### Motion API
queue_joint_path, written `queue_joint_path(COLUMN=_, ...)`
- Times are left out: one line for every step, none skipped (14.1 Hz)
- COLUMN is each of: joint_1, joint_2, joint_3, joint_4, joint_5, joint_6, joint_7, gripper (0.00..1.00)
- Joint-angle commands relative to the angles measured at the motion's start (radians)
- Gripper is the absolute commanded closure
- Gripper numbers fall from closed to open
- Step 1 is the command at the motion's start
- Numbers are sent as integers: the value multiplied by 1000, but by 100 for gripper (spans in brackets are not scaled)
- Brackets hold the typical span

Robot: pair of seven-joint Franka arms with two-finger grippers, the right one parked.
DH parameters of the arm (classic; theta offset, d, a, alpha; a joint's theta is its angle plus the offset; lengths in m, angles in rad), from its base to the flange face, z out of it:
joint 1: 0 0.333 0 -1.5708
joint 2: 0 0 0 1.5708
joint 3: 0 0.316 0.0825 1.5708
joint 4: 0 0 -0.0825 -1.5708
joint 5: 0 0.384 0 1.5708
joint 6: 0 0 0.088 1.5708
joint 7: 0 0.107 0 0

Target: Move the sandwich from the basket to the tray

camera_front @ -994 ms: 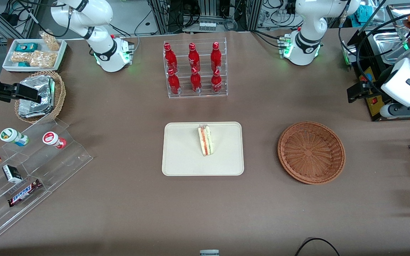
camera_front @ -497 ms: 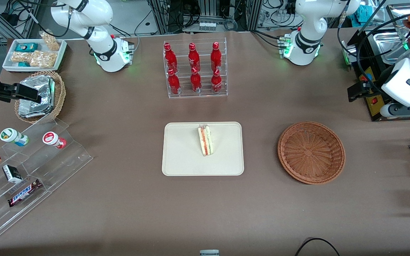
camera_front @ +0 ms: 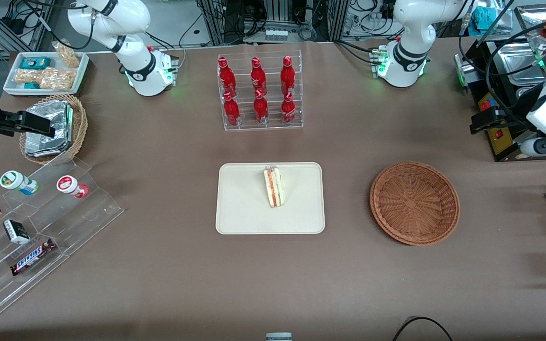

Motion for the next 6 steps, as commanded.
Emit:
queue_joint_path(joint_1=14, joint_2=-3, joint_3=-13, joint_4=-1, joint_5=-9, joint_6=-2, joint_7=-1, gripper=0)
queue_joint_path(joint_1=14, joint_2=-3, joint_3=-13, joint_4=4, joint_5=-7, joint_6=-1, joint_7=1, gripper=0)
queue_joint_path(joint_1=14, joint_2=-3, joint_3=-13, joint_4=5, joint_5=-7, joint_6=1, joint_7=2, gripper=0)
queue_joint_path(joint_1=14, joint_2=-3, joint_3=-13, joint_4=11, joint_5=-7, joint_6=7, joint_7=2, gripper=0)
queue_joint_path(joint_1=14, joint_2=-3, joint_3=-13, joint_4=11, joint_5=-7, joint_6=7, joint_7=2, gripper=0)
queue_joint_path(joint_1=14, joint_2=-3, joint_3=-13, joint_4=10, joint_5=-6, joint_6=7, joint_7=1, gripper=0)
